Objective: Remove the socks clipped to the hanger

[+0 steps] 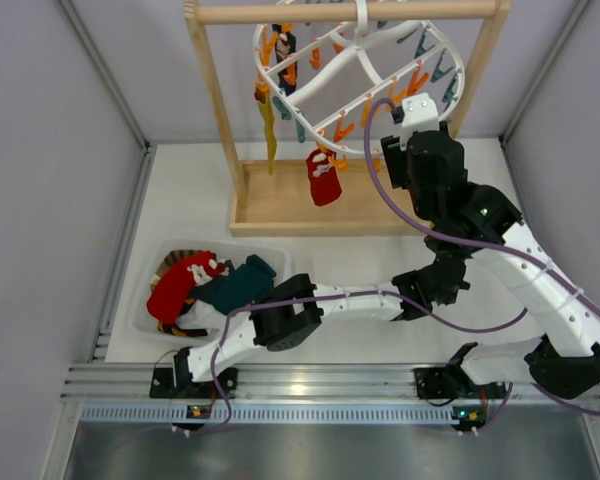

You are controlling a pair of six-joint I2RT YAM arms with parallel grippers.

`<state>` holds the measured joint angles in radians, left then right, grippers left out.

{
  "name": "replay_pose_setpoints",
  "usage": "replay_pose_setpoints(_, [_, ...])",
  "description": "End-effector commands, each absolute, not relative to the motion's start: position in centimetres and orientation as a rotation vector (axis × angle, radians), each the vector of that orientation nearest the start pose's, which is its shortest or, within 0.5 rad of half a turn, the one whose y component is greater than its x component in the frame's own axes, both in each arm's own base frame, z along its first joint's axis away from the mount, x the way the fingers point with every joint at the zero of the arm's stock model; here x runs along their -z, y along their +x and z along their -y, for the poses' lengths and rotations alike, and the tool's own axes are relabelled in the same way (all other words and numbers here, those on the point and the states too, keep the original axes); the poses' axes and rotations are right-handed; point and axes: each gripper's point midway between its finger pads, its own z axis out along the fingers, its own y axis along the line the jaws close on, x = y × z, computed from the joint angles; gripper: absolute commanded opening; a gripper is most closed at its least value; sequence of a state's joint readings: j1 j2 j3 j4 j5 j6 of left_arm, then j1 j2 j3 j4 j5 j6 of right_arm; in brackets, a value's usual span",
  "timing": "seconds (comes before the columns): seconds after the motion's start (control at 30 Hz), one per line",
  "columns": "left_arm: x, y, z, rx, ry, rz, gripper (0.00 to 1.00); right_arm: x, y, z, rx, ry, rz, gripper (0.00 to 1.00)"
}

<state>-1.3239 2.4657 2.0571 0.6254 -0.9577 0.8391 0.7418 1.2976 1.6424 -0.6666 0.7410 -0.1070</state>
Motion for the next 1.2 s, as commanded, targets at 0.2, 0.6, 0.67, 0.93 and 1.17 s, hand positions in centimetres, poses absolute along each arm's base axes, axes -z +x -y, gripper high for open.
replay_pose_setpoints(0.2, [-29.8, 29.8, 56.3, -0.150, 0.591, -1.239, 0.00, -42.4, 31.9, -13.0, 0.139, -0.206, -1.679, 0.58])
replay_pose_setpoints(0.6, [-32.8, 28.0, 56.6, -0.093, 0.580, -1.205, 0.00, -43.1, 33.5, -12.8, 0.235, -0.200, -1.579, 0.58])
replay_pose_setpoints(0.67, [-32.8, 27.9, 56.6, -0.089, 0.581, -1.204, 0.00, -42.9, 33.6, -12.9, 0.241, -0.202, -1.582, 0.58])
replay_pose_setpoints(0.93, [-32.9, 27.9, 56.4, -0.094, 0.581, -1.208, 0.00, -43.4, 33.8, -12.4, 0.248, -0.167, -1.548, 0.43])
replay_pose_setpoints(1.17, [-32.4, 27.9, 56.5, -0.090, 0.587, -1.211, 0.00, -44.1, 33.4, -12.2, 0.227, -0.158, -1.534, 0.25])
